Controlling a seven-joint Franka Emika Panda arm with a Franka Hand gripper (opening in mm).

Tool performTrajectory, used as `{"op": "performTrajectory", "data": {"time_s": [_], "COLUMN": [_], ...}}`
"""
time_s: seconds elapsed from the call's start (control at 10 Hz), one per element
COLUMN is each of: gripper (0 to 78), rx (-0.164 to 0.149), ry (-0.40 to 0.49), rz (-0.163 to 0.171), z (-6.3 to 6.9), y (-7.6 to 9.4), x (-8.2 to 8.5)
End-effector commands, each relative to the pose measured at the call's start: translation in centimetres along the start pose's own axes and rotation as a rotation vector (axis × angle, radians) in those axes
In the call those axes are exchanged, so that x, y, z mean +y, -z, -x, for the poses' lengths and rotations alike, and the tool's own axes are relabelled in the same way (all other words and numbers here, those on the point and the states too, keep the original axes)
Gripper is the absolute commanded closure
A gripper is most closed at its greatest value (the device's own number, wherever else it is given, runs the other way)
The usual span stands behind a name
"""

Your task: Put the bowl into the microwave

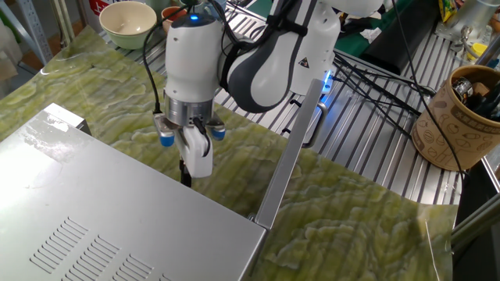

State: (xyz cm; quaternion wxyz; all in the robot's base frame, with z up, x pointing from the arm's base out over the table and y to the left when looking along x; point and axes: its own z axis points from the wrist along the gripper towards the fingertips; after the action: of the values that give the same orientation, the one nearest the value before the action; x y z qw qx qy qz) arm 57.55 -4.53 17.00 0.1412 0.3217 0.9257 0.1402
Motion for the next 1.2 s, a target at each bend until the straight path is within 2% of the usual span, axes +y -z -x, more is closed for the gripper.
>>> {"op": "performTrajectory", "data": {"time_s": [0.1, 0.6, 1.2], "gripper": [76.4, 76.4, 76.4], "rx": [-0.014, -0.023, -0.031], "ry": [-0.001, 0.001, 0.007], "rz": [0.008, 0.016, 0.022], "z": [0.1, 0.4, 1.6], "y": [0.1, -0.2, -0.7], "x": [0.2, 1.0, 1.8]}}
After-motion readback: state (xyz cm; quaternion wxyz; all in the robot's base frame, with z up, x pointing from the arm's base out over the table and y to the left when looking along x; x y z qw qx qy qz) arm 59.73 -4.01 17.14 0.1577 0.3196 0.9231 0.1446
